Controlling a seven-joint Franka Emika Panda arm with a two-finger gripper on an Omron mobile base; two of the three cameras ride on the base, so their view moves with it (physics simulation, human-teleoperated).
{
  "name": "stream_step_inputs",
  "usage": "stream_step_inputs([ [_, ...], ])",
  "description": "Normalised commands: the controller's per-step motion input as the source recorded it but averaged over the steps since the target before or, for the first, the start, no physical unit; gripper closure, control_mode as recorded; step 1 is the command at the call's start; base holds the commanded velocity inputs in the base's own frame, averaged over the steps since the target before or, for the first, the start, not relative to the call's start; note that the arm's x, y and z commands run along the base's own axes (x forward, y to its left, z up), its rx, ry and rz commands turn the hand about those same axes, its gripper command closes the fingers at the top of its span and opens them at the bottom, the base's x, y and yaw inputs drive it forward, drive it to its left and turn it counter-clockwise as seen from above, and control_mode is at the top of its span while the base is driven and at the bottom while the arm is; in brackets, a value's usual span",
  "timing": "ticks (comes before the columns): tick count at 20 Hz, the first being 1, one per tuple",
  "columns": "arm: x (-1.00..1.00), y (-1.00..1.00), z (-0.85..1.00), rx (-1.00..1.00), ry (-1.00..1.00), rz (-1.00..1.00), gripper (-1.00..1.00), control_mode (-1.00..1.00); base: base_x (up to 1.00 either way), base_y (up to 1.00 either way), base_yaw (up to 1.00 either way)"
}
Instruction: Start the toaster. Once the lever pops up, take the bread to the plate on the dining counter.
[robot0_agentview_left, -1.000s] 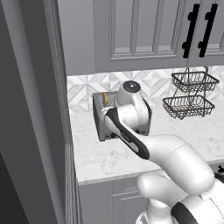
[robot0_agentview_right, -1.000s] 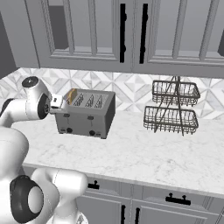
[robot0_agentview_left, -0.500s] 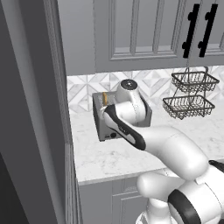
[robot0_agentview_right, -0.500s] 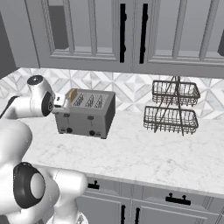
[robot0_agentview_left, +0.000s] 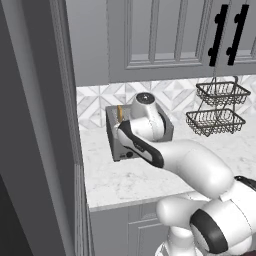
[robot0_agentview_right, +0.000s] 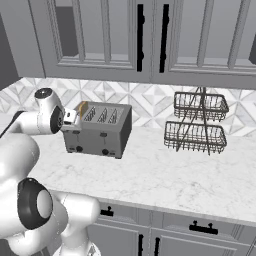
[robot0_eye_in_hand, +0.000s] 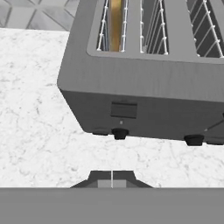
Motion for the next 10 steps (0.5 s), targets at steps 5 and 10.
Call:
stream_step_inputs([
  [5, 0.31, -0.03, -0.12, 0.00, 0.00, 0.00, 1.00, -1.00, 0.00, 0.00, 0.00],
  [10, 0.34, -0.01, -0.06, 0.00, 0.00, 0.00, 1.00, -1.00, 0.00, 0.00, 0.00],
])
